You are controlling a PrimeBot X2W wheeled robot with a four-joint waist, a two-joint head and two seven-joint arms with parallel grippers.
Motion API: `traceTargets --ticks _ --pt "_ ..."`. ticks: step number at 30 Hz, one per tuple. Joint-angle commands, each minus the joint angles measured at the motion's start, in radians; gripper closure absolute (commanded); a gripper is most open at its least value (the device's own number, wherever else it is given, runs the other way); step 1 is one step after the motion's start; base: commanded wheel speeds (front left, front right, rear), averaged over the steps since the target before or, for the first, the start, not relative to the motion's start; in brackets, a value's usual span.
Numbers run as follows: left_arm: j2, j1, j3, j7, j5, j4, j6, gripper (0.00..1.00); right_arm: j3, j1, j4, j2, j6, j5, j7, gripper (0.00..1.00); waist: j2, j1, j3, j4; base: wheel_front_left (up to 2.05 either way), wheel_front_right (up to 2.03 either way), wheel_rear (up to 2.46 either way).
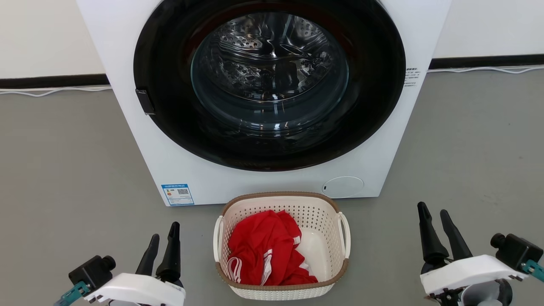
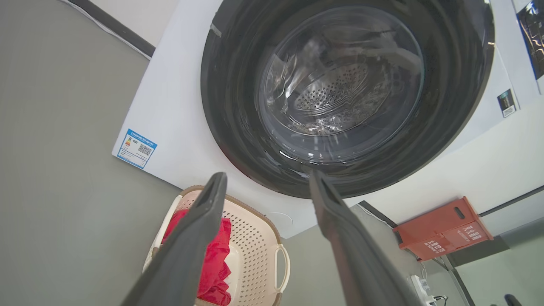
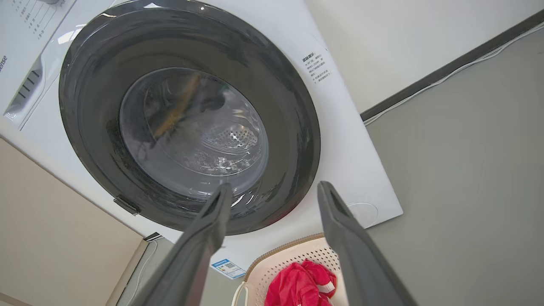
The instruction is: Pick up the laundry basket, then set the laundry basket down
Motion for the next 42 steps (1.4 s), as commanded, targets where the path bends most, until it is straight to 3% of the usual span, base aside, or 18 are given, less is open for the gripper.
traceTargets --ticks 1,42 --pt "0.009 -0.009 0.012 -0.015 0.036 -0.028 0.006 0.00 0.019 -0.055 -0.028 -0.014 0.005 -0.036 -0.019 0.00 0.0000 0.0000 0.000 -0.001 0.00 0.00 0.00" --pt "0.015 0.010 0.016 -0.134 0.545 -0.072 0.041 0.00 0.006 -0.050 0.002 0.000 0.007 -0.536 -0.136 0.00 0.0000 0.0000 0.008 -0.022 0.00 0.00 0.00"
